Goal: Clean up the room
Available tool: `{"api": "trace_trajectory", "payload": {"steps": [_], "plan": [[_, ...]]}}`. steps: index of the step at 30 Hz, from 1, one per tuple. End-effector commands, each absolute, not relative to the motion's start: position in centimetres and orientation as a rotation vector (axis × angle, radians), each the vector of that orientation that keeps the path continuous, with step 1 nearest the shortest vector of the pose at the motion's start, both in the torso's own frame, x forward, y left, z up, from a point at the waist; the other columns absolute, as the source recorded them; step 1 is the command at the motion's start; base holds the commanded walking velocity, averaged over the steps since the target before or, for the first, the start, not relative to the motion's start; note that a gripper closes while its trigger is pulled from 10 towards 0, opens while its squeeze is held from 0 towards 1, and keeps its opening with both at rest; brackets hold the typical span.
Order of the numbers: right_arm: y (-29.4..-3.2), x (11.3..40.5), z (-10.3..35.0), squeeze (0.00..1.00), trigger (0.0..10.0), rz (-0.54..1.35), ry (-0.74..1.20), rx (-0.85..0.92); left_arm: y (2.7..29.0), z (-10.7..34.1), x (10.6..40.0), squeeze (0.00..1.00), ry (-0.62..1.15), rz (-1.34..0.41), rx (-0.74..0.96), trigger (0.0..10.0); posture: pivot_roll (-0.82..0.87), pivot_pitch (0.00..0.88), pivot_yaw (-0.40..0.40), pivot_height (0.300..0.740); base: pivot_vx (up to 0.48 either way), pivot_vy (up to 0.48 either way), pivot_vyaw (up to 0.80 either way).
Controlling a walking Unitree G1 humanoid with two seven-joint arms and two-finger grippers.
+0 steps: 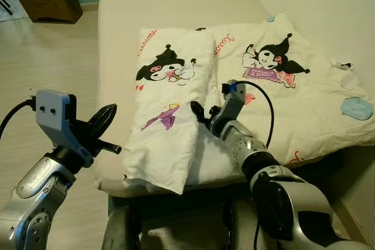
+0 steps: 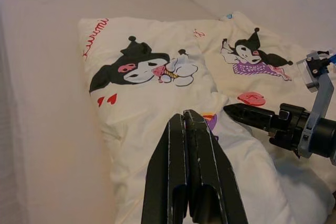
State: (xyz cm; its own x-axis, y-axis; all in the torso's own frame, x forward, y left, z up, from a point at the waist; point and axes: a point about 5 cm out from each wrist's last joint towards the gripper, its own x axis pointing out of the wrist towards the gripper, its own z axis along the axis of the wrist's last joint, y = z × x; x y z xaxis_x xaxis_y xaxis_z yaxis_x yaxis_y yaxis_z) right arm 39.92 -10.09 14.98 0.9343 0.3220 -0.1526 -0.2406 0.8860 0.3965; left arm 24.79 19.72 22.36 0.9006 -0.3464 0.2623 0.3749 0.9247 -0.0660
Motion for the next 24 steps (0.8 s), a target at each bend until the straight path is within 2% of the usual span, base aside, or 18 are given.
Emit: {"api": "trace_trajectory", "payload": {"steps": [1,2,3,4,5,19,24], "plan": [[-9.2,39.5,14.1,0.00,10.0,0.323,0.252,0.361,20.2,22.3,24.4,0.00,-0.234,-0.360,-0.100,10.0,0.13,0.299,0.017,0.553,0.000,0.000,0.00],[-9.1,39.4,14.0,0.00,9.0,0.329,0.255,0.364,20.2,22.3,24.4,0.00,-0.234,-0.358,-0.100,10.0,0.13,0.299,0.016,0.553,0.000,0.000,0.00],[-9.1,39.4,14.0,0.00,9.0,0.329,0.255,0.364,20.2,22.3,24.4,0.00,-0.234,-0.358,-0.100,10.0,0.13,0.299,0.016,0.553,0.000,0.000,0.00],[-9.0,39.4,13.9,0.00,4.8,0.333,0.256,0.368,20.2,22.3,24.5,0.00,-0.234,-0.357,-0.101,10.0,0.13,0.299,0.016,0.553,0.000,0.000,0.00],[-9.0,39.3,13.8,0.00,0.0,0.338,0.256,0.375,20.2,22.3,24.5,0.00,-0.234,-0.354,-0.100,10.0,0.14,0.299,0.016,0.553,0.000,0.000,0.00],[-9.3,39.3,13.7,0.00,0.0,0.319,0.252,0.373,20.5,22.4,24.6,0.00,-0.230,-0.334,-0.097,10.0,0.14,0.304,0.017,0.553,0.000,0.000,0.00],[-10.4,39.9,14.9,0.00,0.0,0.271,0.191,0.337,20.5,22.5,24.6,0.00,-0.232,-0.332,-0.097,10.0,0.14,0.304,0.016,0.553,0.000,0.000,0.00]]}}
